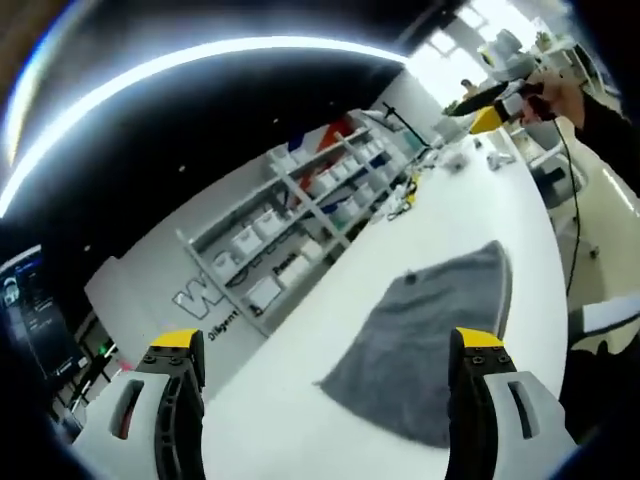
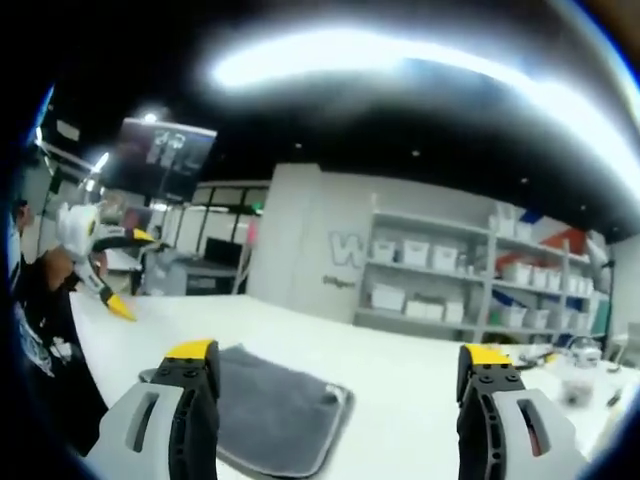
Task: Open the folded towel by lifting each exposed corner and separating the folded layers until the towel lies flat within the target outline without major curled edges
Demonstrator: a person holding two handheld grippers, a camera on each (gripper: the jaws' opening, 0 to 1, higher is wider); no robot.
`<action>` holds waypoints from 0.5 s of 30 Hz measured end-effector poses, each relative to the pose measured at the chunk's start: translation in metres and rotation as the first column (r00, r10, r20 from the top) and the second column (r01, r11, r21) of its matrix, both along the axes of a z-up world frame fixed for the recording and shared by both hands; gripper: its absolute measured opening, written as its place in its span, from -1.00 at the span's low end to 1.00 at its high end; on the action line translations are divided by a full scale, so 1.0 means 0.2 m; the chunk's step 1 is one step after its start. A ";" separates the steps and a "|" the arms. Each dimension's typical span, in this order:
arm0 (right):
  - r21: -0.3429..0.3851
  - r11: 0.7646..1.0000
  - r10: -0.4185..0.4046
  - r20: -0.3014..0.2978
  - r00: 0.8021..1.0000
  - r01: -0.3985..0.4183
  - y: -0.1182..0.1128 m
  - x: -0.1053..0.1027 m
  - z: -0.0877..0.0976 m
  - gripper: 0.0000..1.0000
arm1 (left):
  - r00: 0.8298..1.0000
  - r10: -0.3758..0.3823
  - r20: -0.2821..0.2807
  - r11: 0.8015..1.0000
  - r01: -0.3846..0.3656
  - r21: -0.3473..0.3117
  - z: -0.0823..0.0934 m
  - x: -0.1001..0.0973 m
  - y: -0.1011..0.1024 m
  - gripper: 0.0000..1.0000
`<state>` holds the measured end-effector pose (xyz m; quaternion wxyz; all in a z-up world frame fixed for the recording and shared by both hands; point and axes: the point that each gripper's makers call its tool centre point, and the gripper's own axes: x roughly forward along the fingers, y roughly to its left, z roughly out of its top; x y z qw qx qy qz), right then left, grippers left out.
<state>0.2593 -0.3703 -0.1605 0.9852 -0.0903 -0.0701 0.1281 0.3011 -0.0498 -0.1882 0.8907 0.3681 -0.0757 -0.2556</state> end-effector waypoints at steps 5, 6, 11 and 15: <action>-0.033 0.997 0.069 -0.012 0.998 -0.069 0.03 0.06 0.09 0.99 | 1.000 -0.008 0.018 0.999 0.007 0.041 0.04 -0.03 -0.06 1.00; -0.046 0.996 0.076 -0.016 0.997 -0.077 0.03 0.08 0.10 0.99 | 1.000 -0.013 0.020 0.999 0.012 0.044 0.05 -0.03 -0.07 1.00; -0.087 0.992 0.093 -0.039 0.995 -0.097 0.01 0.15 0.15 0.99 | 0.999 -0.035 0.042 0.997 0.032 0.069 0.08 -0.05 -0.12 1.00; -0.107 0.989 0.099 -0.052 0.994 -0.104 0.02 0.18 0.16 0.99 | 0.997 -0.045 0.061 0.994 0.038 0.101 0.09 -0.06 -0.16 1.00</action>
